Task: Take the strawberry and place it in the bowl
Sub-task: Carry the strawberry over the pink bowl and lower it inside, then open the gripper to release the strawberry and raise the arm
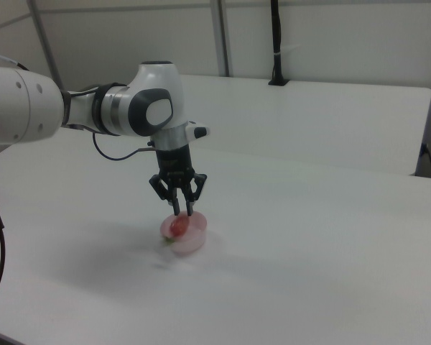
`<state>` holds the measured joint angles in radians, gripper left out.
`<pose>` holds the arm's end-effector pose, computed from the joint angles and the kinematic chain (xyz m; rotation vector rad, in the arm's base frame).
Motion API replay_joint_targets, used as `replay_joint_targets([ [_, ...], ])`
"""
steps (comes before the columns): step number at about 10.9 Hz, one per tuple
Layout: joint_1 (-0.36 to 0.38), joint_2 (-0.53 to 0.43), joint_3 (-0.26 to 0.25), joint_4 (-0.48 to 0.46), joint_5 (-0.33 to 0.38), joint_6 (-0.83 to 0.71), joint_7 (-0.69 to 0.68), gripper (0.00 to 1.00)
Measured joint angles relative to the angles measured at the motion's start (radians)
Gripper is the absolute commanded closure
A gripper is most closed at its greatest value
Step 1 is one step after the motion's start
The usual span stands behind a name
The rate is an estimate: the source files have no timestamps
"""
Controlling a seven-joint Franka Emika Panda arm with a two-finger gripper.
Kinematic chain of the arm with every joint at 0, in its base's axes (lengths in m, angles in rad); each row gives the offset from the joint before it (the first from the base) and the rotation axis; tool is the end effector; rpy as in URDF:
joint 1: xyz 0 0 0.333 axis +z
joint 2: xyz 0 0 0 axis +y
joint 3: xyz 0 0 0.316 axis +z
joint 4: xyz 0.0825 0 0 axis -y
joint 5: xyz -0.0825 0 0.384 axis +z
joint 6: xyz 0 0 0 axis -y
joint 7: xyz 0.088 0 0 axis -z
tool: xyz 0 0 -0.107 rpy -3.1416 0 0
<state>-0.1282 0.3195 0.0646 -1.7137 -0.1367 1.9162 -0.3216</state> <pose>0.6311 -0.0532 0.3939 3.0170 0.4710 -0.2047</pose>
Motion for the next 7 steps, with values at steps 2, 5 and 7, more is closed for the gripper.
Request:
replay_joint_targets([
  [2,0.018,0.015,0.002,0.012,0.010,0.022,0.054,0.66],
  [5,0.028,0.048,0.002,0.021,0.010,0.081,0.123,0.17],
  [7,0.027,0.055,0.002,0.029,0.010,0.083,0.132,0.00],
])
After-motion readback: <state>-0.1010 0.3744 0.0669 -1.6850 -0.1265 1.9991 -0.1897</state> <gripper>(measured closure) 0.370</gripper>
